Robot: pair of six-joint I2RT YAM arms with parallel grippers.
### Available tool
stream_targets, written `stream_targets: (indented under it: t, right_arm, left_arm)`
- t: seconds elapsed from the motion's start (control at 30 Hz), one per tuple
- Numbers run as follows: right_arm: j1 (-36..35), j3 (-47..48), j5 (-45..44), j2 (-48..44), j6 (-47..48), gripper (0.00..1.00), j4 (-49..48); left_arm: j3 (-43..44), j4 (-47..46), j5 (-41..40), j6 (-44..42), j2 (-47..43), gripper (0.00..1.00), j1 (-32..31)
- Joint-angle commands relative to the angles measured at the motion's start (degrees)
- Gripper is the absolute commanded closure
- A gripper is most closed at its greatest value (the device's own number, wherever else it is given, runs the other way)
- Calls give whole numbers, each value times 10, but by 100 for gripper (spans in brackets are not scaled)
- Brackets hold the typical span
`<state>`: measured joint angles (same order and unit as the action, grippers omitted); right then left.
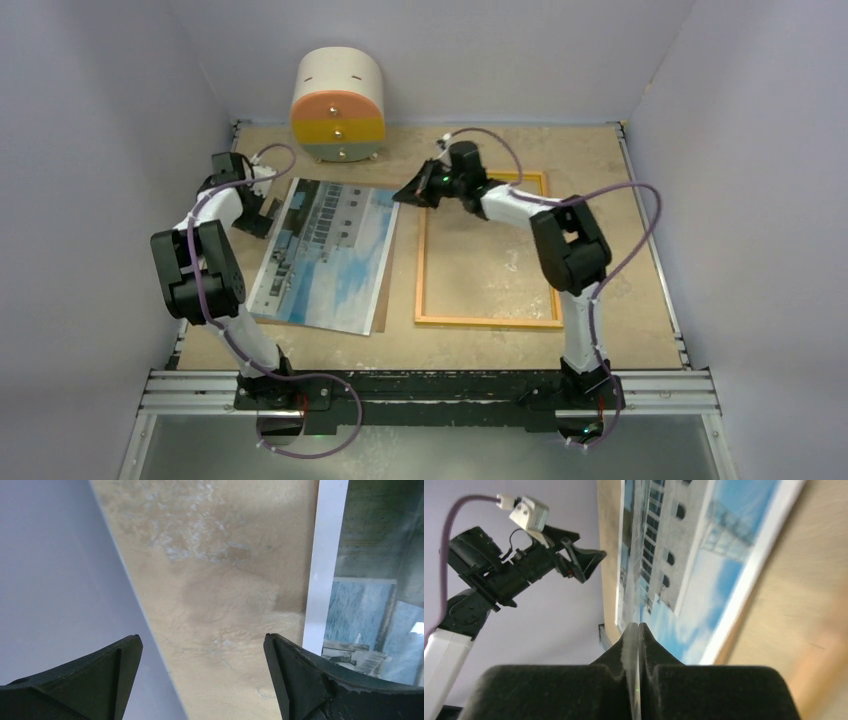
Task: Put the photo into the frame
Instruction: Pick up the photo frame item at the center of the board, then place the photo frame item at the center of the board.
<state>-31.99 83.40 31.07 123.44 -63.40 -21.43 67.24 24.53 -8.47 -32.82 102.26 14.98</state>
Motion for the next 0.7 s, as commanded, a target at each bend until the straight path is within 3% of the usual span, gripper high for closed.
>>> stream_targets:
  t: [0.0, 0.1, 0.2, 0.43, 0.5, 0.6, 0.67]
  right_arm:
    - [101, 26, 72, -108, 124, 100, 154]
    - [145, 53, 10, -134, 269, 100, 375]
    - [187, 26, -59, -154, 337, 100, 478]
    - [249, -51, -143, -166, 377, 98, 515]
    - [254, -54, -160, -164, 374, 86, 507]
    - [256, -48, -176, -159, 363, 51, 497]
    - [256, -40, -187, -160, 359, 36, 499]
  left_arm:
    - [82, 73, 31, -14, -43, 0, 1]
    - [109, 108, 46, -10, -55, 0, -23]
    - [98, 114, 41, -10, -72, 0, -81]
    - [98, 117, 48, 31, -45, 0, -233]
    - [94, 108, 44, 36, -34, 0, -264]
    - [84, 76, 31, 40, -14, 0, -299]
    - [85, 63, 17, 41, 4, 0, -317]
